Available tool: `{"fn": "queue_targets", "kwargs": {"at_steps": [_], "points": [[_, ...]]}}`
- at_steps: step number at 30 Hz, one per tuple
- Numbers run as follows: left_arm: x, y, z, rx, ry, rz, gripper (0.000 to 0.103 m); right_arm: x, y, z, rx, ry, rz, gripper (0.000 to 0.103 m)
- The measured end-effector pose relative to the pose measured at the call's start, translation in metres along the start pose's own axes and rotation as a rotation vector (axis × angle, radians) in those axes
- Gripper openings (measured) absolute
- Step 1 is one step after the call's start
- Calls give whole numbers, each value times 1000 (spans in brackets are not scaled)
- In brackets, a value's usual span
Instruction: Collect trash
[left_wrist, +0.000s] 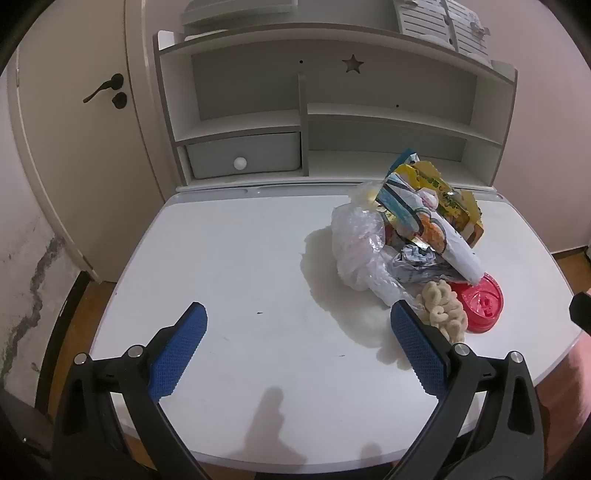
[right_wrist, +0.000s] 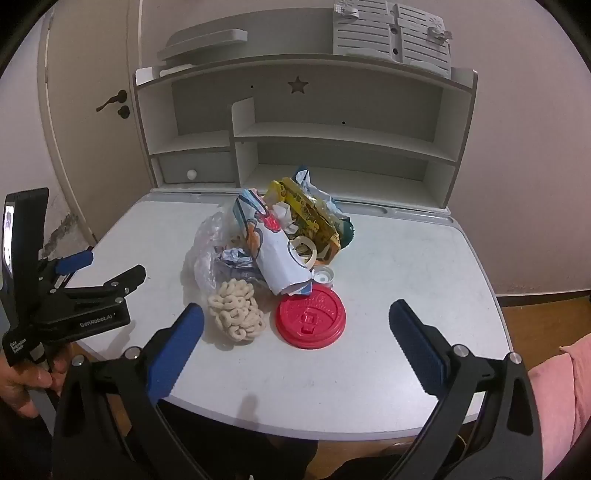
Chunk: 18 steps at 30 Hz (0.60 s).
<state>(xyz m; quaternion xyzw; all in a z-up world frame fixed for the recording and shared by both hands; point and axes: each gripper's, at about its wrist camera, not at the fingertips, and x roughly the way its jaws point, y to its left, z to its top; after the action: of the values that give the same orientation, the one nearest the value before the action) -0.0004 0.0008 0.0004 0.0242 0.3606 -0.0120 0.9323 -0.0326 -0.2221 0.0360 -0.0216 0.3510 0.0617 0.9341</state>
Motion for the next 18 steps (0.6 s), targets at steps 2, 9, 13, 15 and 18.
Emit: {"fn": "queue_targets", "kwargs": {"at_steps": [2,9,13,15,18], "points": [[0,1,0,-1,0,2,97,1,2,0,-3,3,0,97],[0,0,0,5,6,6,97,0,-4,2,-2,4,14,97],[3,-1,2,8,5,8,97,3,3,1,-8,-2,2,97],[3,-1,1,8,5,8,97,4,4,0,-8,-2,3,97],[3,-1,1,11,5,10,97,2,4,0,-9,-2,2,97]]}}
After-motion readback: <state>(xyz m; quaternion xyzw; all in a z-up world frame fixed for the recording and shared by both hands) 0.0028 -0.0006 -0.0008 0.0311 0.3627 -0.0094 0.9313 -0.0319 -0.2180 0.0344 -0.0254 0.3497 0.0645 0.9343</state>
